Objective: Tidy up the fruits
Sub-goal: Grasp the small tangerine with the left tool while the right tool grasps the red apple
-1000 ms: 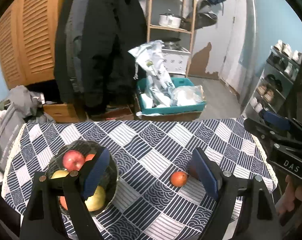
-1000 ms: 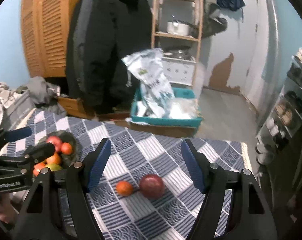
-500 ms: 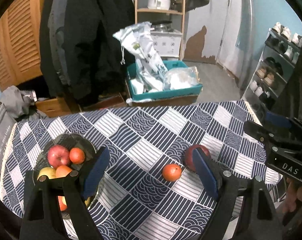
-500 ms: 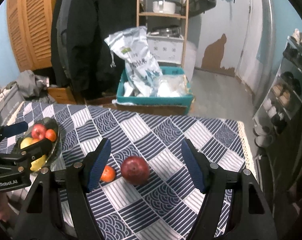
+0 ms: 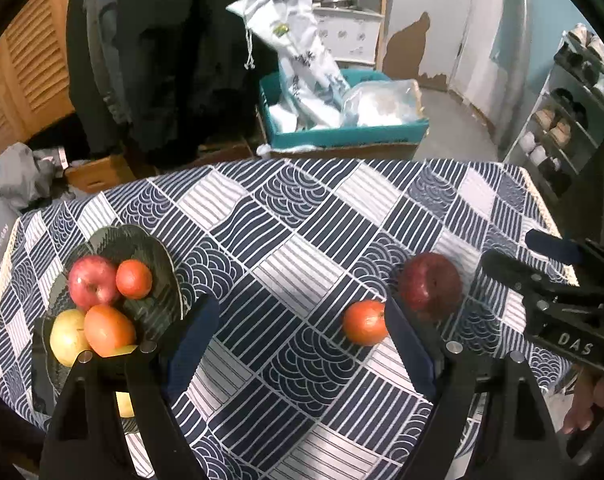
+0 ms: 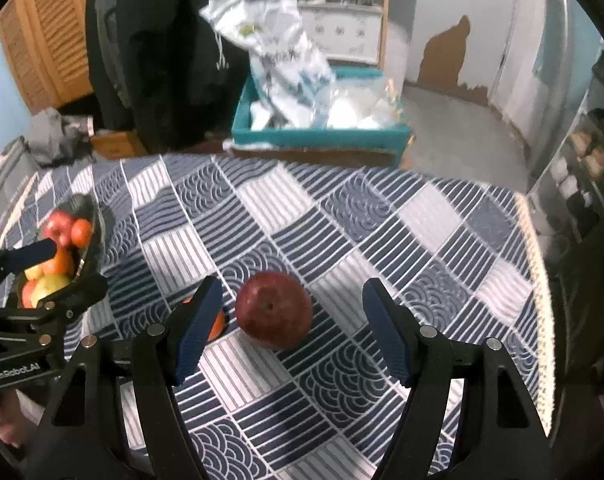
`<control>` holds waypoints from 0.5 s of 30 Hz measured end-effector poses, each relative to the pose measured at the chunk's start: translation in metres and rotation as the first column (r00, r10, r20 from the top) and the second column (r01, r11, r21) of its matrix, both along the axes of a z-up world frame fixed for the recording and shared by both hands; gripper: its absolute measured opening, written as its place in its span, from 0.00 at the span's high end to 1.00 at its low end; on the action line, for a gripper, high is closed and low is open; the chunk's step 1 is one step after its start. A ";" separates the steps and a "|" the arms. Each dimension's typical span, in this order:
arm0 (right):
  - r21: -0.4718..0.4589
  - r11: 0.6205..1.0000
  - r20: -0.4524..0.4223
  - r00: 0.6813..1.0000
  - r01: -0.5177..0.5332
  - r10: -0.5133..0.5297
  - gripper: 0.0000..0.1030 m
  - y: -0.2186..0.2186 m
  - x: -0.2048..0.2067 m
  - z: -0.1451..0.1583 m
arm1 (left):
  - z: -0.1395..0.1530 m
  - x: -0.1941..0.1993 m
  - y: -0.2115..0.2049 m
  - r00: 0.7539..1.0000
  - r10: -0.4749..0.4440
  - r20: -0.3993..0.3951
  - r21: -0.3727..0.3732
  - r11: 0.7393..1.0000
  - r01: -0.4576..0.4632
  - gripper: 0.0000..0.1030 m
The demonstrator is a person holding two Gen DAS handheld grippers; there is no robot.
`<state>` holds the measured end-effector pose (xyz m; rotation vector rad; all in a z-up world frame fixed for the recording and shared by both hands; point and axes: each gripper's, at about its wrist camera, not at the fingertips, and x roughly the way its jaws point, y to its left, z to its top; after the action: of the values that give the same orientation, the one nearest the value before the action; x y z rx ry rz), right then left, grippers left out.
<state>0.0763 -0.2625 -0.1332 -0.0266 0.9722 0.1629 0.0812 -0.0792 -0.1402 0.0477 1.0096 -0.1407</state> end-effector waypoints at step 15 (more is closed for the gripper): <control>-0.002 1.000 -0.196 0.980 -0.017 0.017 0.29 0.016 0.028 -0.078 | -0.041 0.018 0.006 0.997 0.017 -0.071 0.017 1.000 -0.015 0.17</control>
<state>0.1048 -0.2463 -0.2110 -0.0225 1.1693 0.1818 0.0993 -0.0731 -0.1815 0.0499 1.0824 -0.1201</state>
